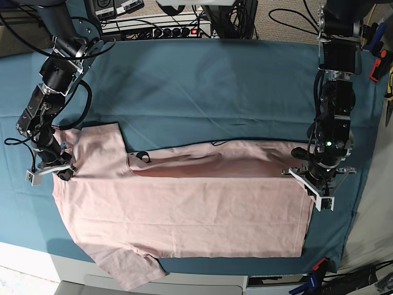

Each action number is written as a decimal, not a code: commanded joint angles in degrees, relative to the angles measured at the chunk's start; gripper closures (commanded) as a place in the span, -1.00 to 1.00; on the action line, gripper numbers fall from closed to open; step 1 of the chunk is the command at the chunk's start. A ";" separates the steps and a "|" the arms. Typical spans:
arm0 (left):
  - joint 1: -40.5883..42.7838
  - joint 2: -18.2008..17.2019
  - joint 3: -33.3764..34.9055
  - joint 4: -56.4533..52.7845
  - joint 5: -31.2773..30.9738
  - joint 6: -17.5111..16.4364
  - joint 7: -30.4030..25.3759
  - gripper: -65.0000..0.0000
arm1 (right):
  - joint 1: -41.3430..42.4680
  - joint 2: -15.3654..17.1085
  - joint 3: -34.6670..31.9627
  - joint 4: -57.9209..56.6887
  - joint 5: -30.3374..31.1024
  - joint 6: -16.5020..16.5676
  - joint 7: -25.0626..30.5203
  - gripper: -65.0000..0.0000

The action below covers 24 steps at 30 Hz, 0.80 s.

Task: Fold the T-shirt properly
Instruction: 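Fold the held shirt edge over the body with both grippers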

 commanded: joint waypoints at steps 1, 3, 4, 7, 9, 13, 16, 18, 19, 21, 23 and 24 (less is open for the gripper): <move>-1.57 -0.66 -0.31 0.92 0.50 0.39 -1.51 1.00 | 1.57 1.16 0.13 0.90 -0.11 -0.96 1.51 1.00; -1.57 -0.63 -0.31 0.92 0.50 0.39 -1.51 1.00 | 1.57 1.16 0.15 0.90 -1.22 -3.06 1.49 1.00; -1.57 -0.63 -0.31 0.92 0.50 0.37 -1.53 1.00 | 1.57 1.16 0.15 0.90 -1.75 -4.04 1.51 1.00; -1.57 -0.63 -0.31 0.92 0.50 0.37 -1.88 1.00 | 1.57 1.16 0.15 0.90 -3.10 -6.54 1.53 1.00; -1.60 -0.63 -0.31 0.92 0.48 0.39 -2.08 1.00 | 1.57 1.14 0.13 0.90 -3.78 -7.39 1.49 1.00; -1.60 -0.63 -0.31 0.92 0.44 0.39 -2.93 1.00 | 1.55 1.14 0.13 0.90 -3.91 -7.50 1.46 1.00; -1.60 -0.63 -0.31 0.92 -0.42 0.37 -3.04 1.00 | 1.55 1.14 0.13 0.92 -3.91 -7.50 1.46 1.00; -1.57 -0.63 -0.31 0.92 -0.92 0.37 -3.02 1.00 | 1.55 1.14 0.13 0.90 -3.91 -7.48 1.40 1.00; -1.57 -0.63 -0.31 0.92 -1.03 0.37 -3.02 0.98 | 1.55 1.14 0.13 0.90 -3.93 -7.45 1.01 1.00; -1.57 -0.63 -0.31 0.90 -1.03 0.33 -3.02 0.65 | 1.57 1.16 0.13 0.90 -3.91 -7.15 0.39 1.00; -1.57 -0.63 -0.31 0.90 -1.01 0.33 -2.99 0.23 | 1.57 1.16 0.13 0.90 -3.93 -7.13 0.39 0.87; -1.57 -0.63 -0.31 0.90 -0.96 0.33 -2.95 0.04 | 1.57 1.16 0.13 0.90 -3.93 -7.13 0.42 0.60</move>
